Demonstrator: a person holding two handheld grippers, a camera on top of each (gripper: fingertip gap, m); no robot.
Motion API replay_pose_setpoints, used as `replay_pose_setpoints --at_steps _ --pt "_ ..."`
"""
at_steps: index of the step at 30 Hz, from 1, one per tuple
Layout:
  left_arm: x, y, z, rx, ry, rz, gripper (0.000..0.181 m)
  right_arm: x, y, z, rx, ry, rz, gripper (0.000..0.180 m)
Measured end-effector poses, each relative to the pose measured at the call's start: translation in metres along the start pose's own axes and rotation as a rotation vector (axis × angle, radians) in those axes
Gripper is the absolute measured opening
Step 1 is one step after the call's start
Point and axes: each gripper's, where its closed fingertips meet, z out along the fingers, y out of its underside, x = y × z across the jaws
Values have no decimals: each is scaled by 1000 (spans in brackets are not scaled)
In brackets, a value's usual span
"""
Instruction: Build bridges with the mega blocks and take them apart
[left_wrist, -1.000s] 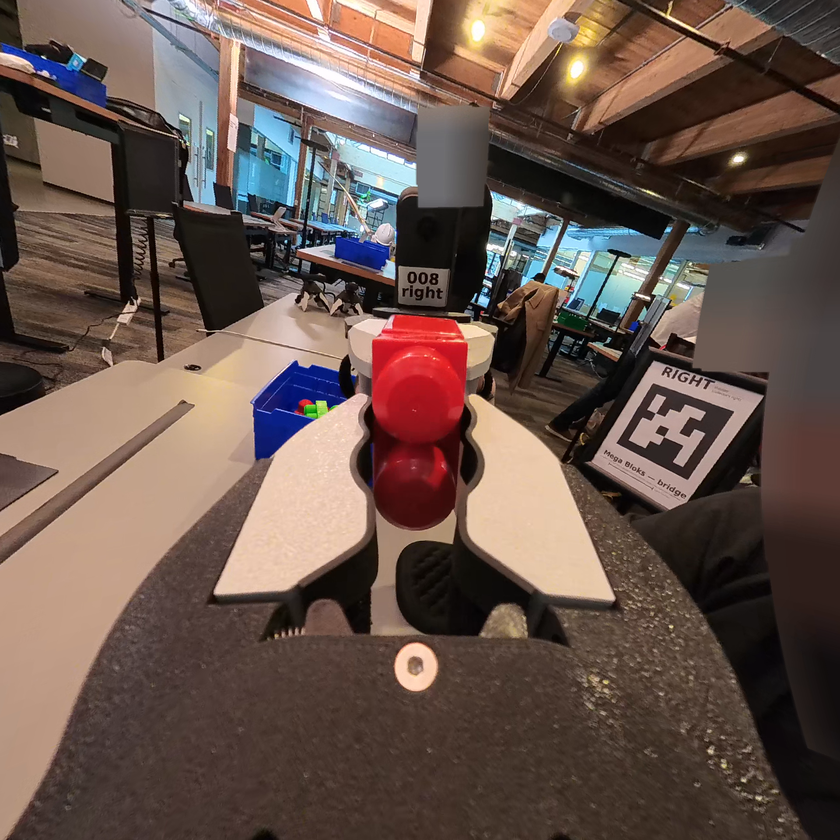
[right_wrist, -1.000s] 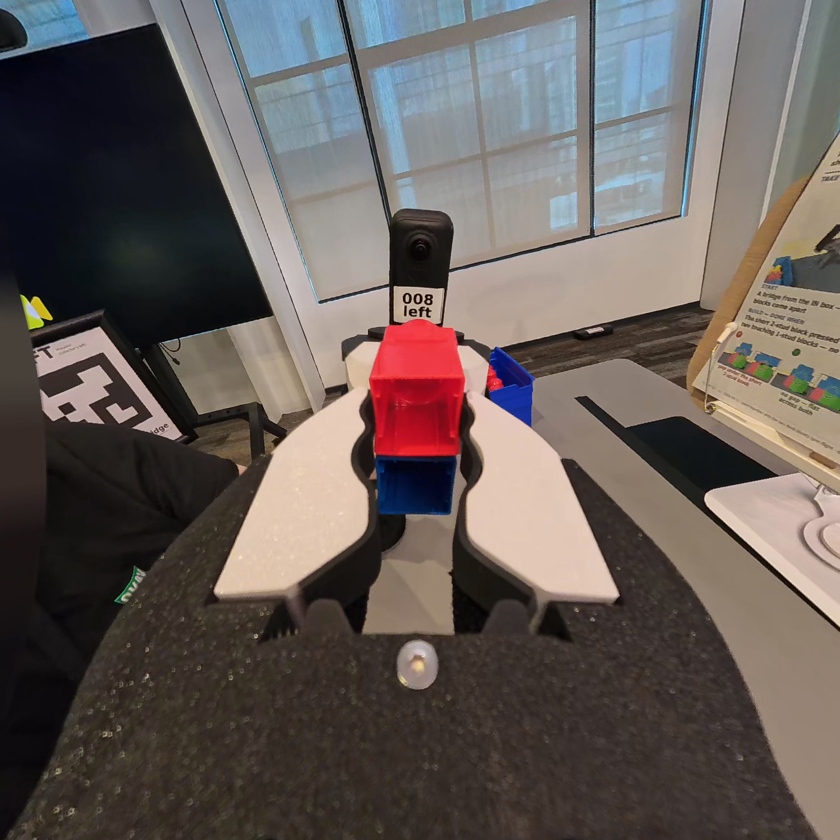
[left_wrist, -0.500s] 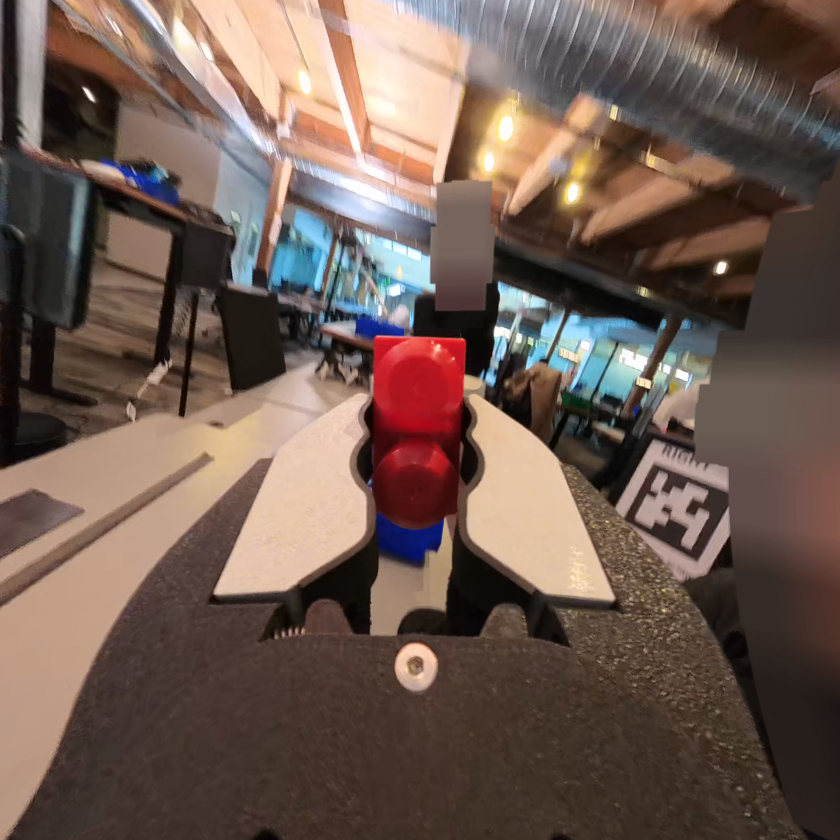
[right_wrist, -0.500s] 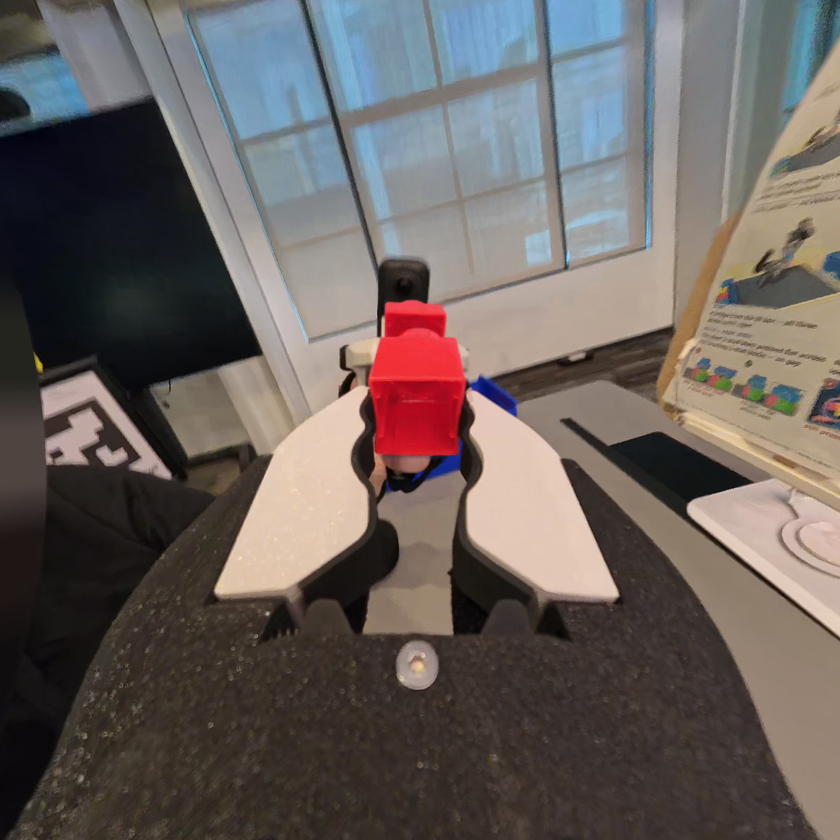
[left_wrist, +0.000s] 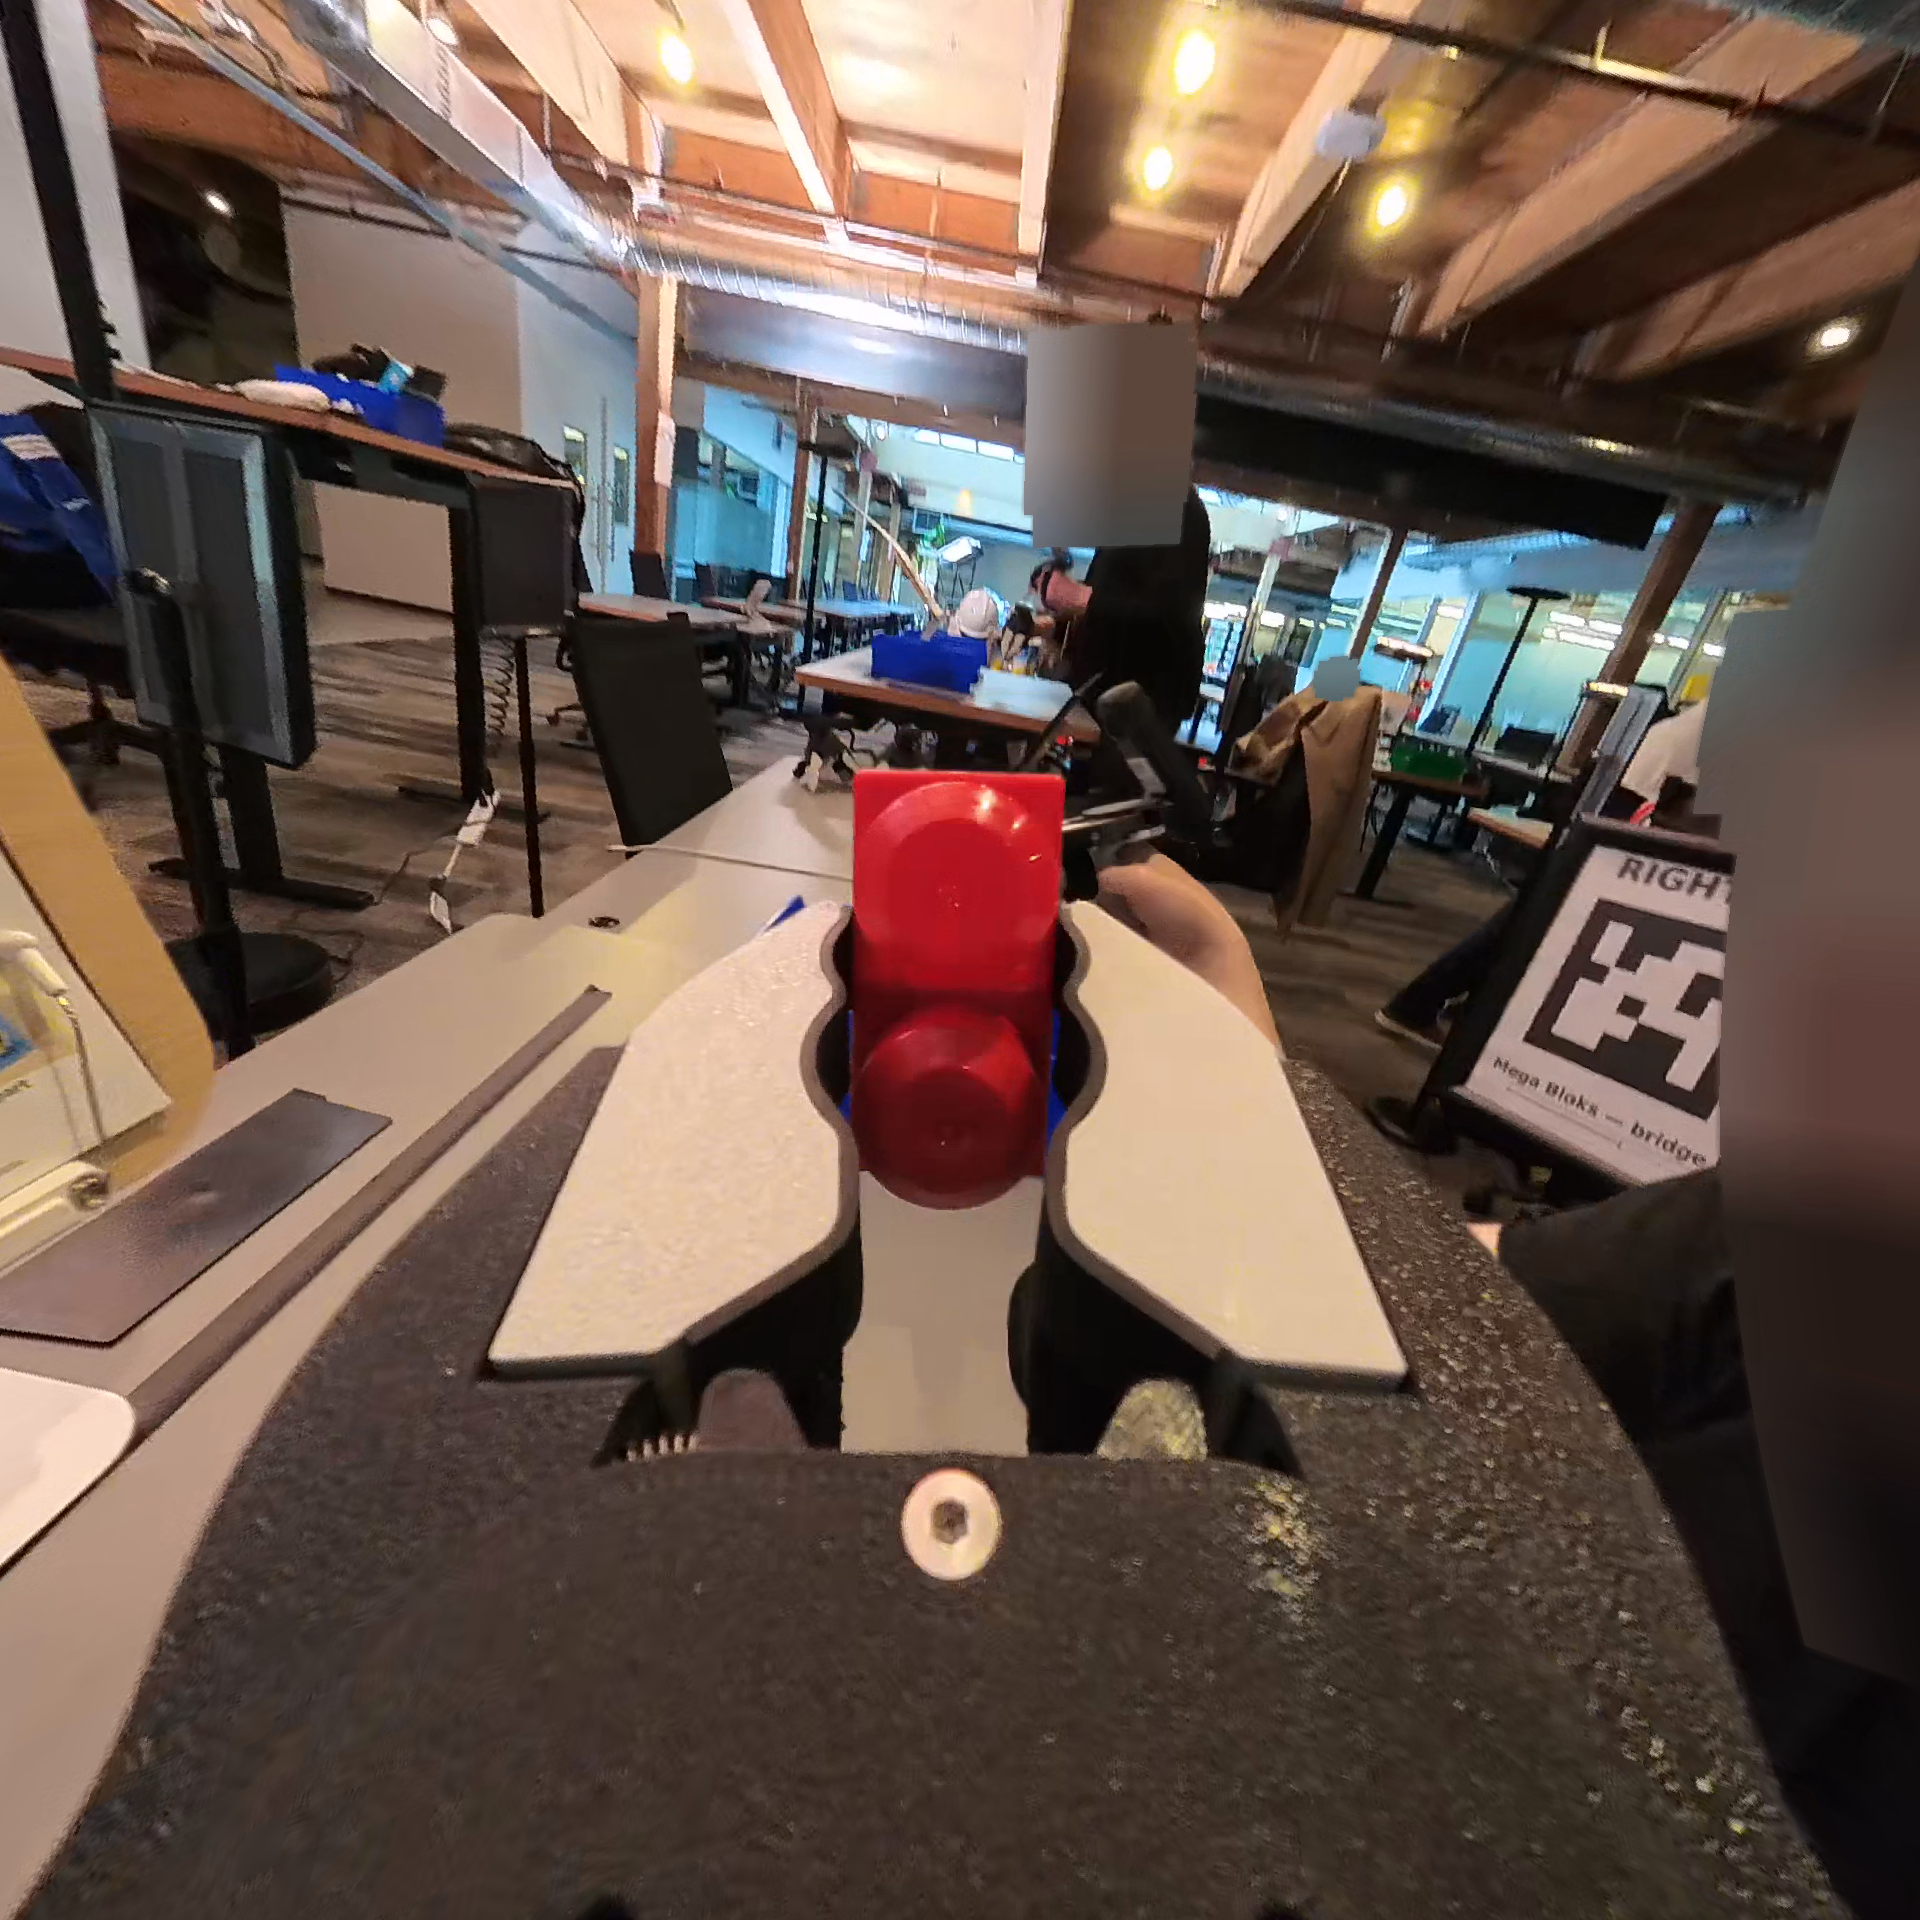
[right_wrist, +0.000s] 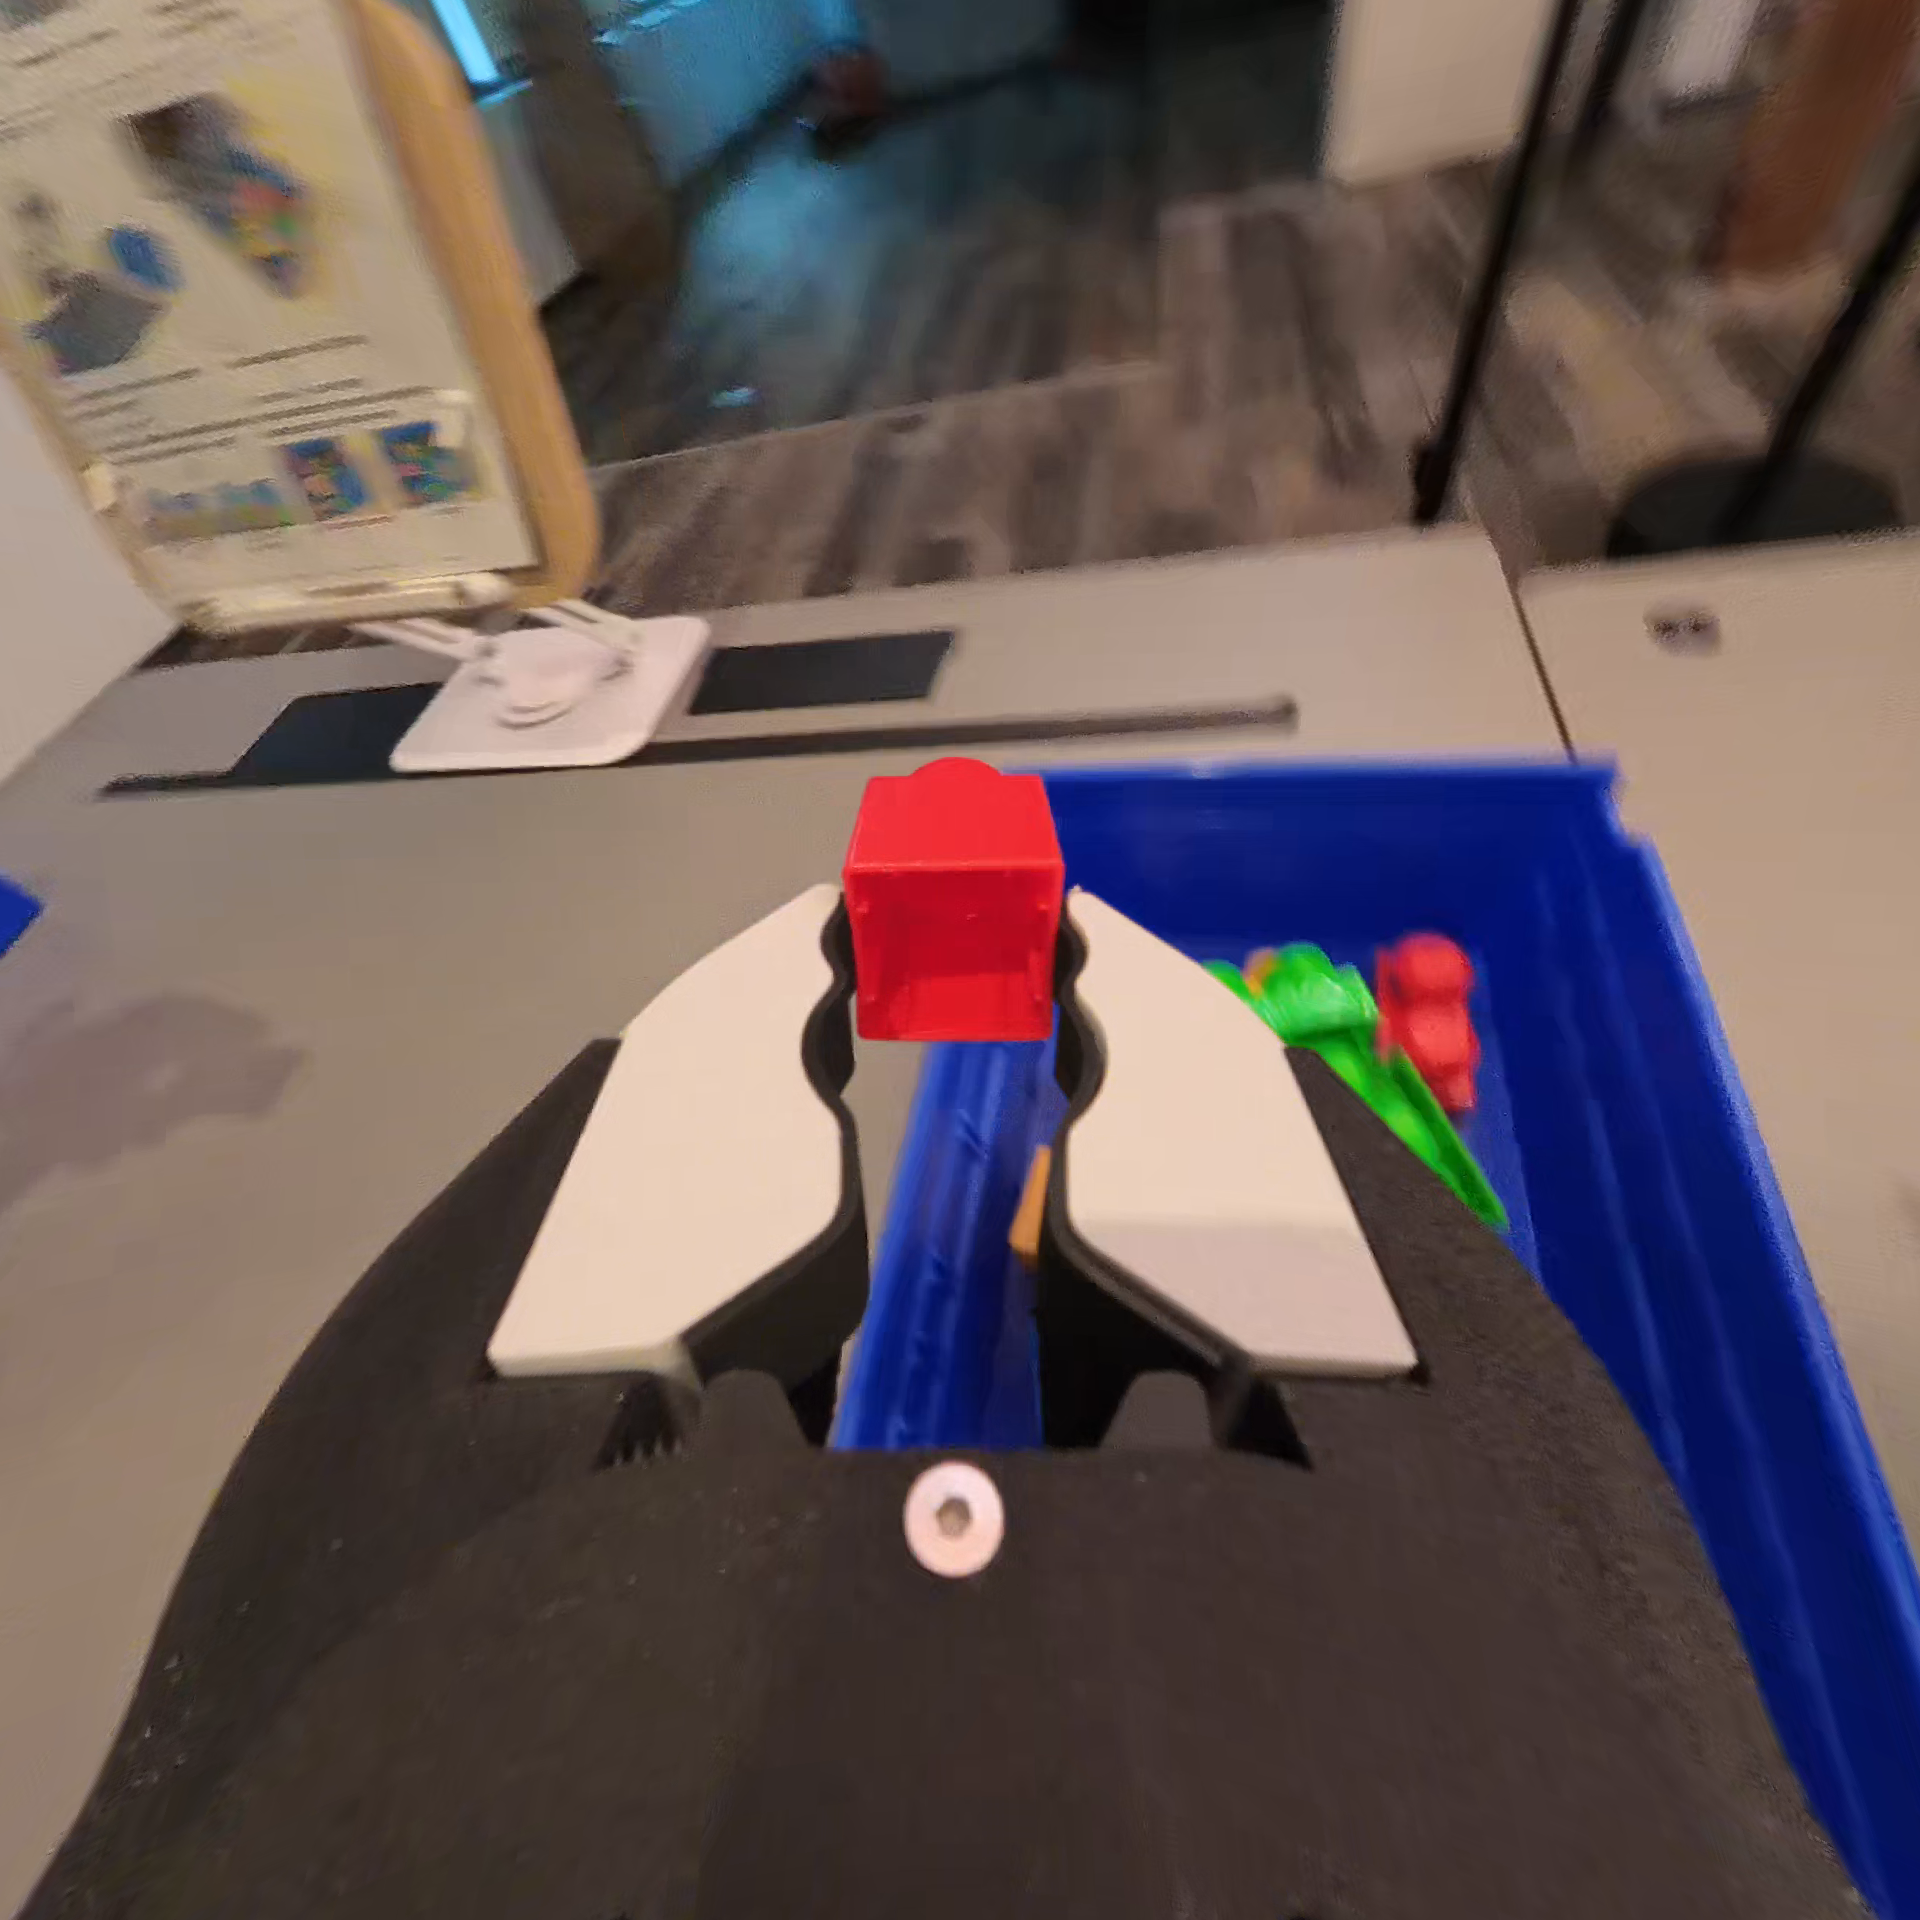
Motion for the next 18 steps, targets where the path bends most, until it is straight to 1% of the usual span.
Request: replay_pose_setpoints --at_steps 2,4,6,7,11,12,13,14,16,18 --pt "2 8 7 -30 19 -6 35 35 26 -1 -41 36 155 35" --pt "4 12 12 -43 36 -17 35 60 49 3 -101 91 237 35" --pt "6 16 15 -55 44 -22 35 83 64 5 -134 190 267 35" --pt "6 18 17 -61 46 -21 35 90 67 8 -131 210 281 35" --pt "7 22 21 -77 50 -19 35 106 80 20 -142 240 333 36" --pt "7 23 22 -80 51 -21 35 109 82 21 -146 248 336 38" --pt "7 25 22 -84 51 -23 35 111 80 21 -134 256 339 48" --pt "6 26 23 -88 50 -26 35 111 76 19 -115 262 343 53" --pt "5 27 25 -88 51 -36 35 105 56 12 -37 253 301 53" --pt "4 29 28 -85 53 -52 35 90 23 -1 78 250 226 54"
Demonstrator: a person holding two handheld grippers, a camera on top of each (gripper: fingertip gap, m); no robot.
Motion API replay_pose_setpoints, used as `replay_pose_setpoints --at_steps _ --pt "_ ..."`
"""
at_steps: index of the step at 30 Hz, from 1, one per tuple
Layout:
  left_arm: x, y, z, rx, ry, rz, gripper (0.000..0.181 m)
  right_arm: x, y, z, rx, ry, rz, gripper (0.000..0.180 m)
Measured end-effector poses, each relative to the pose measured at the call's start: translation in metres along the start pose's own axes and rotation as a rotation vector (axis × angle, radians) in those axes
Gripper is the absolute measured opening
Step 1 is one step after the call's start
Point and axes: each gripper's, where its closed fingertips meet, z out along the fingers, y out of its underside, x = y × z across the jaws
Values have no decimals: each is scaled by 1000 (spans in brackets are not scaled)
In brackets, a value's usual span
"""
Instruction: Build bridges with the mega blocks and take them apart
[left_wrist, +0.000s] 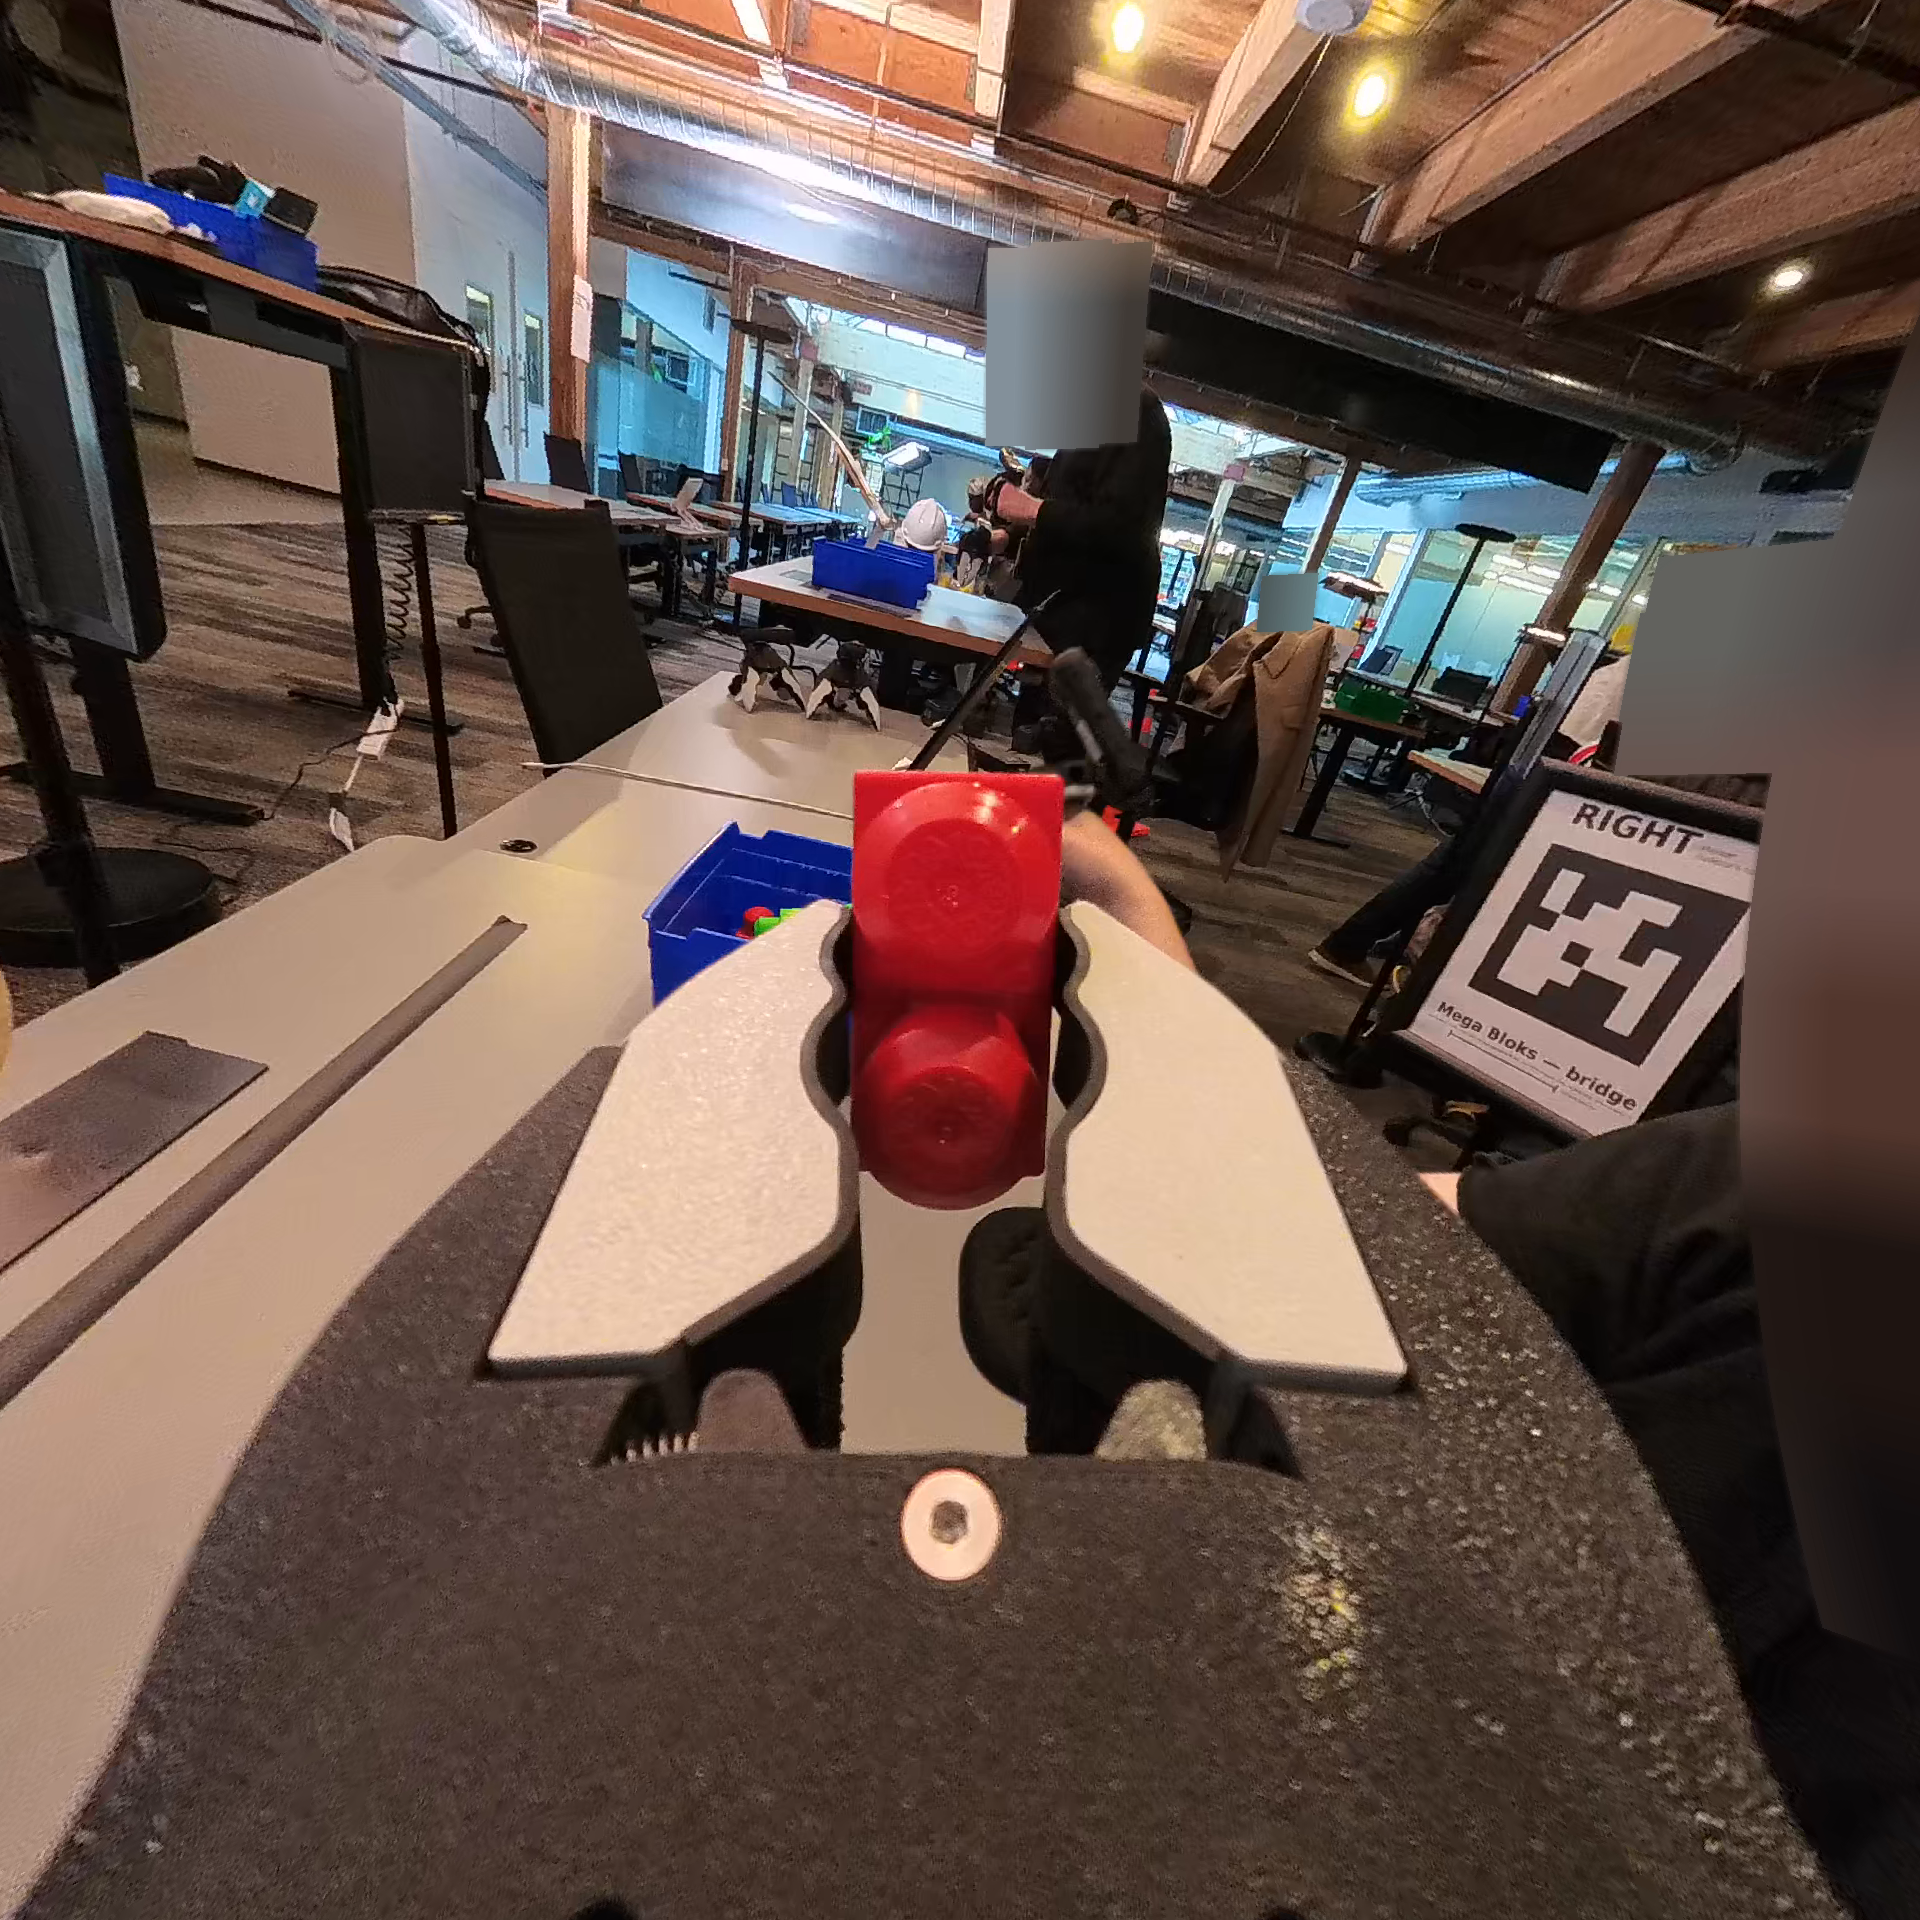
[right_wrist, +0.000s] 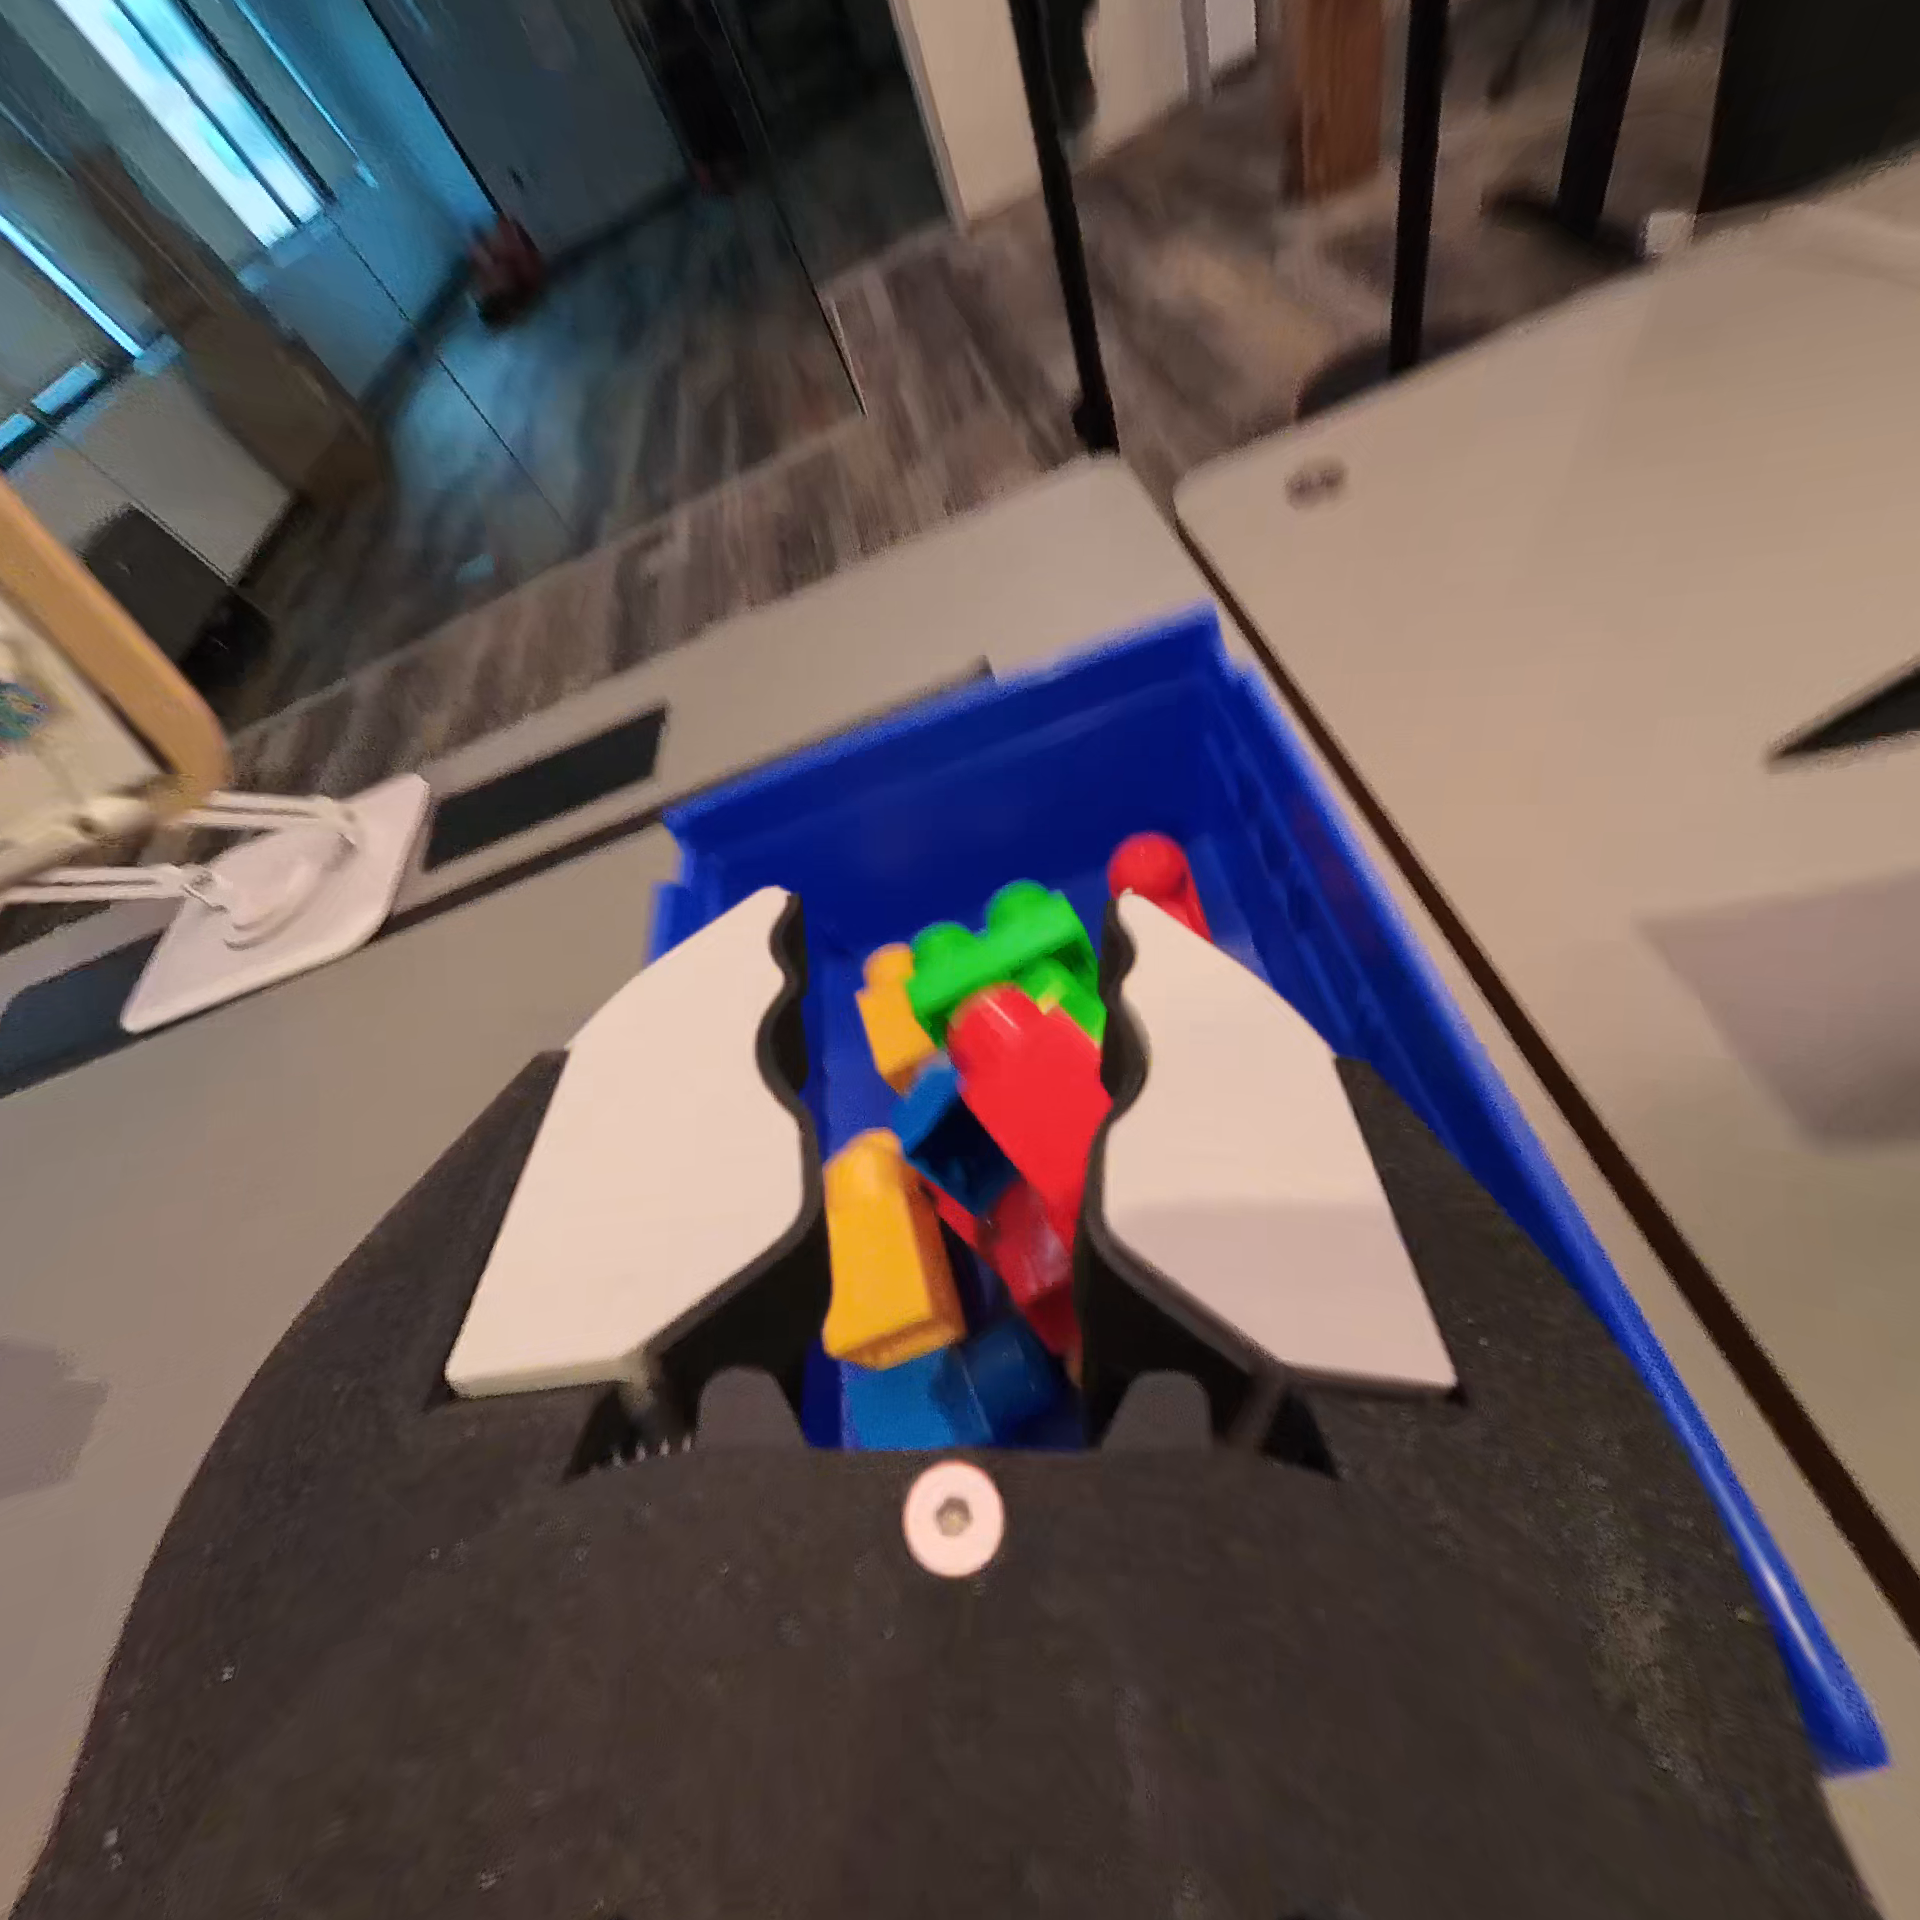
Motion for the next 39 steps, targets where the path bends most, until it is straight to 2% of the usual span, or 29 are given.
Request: replay_pose_setpoints --at_steps 3,6,11,13,15,18,21,22,23,29,35,39 --pt "-2 4 6 -1 5 -25 35 -57 -41 -26 161 -102 -128 54" --pt "-4 9 12 -5 14 -47 35 -147 -59 -45 242 -372 -266 54" --pt "-7 11 17 9 8 -69 35 -318 -25 -85 176 -1116 -408 57" --pt "-9 10 16 23 10 -81 35 -365 -1 -93 83 -1287 -448 57" --pt "-10 10 16 26 8 -84 35 -398 28 -87 -15 -1333 -537 59" --pt "-10 9 15 27 10 -82 35 -426 58 -64 -71 -1264 -650 69" --pt "-8 9 15 26 12 -75 35 -447 81 -62 -176 -1346 -614 71" --pt "-8 10 16 23 12 -73 35 -451 86 -63 -198 -1373 -609 61" --pt "-9 10 16 21 6 -67 35 -453 91 -64 -222 -1405 -619 38" --pt "-13 13 14 4 -4 -70 35 -453 86 -64 -230 -1462 -543 36" --pt "-19 26 15 -65 -8 -83 36 -444 80 -61 -211 -1438 -544 36" --pt "-16 26 15 -60 39 -117 38 -440 76 -63 -207 -1464 -518 36"
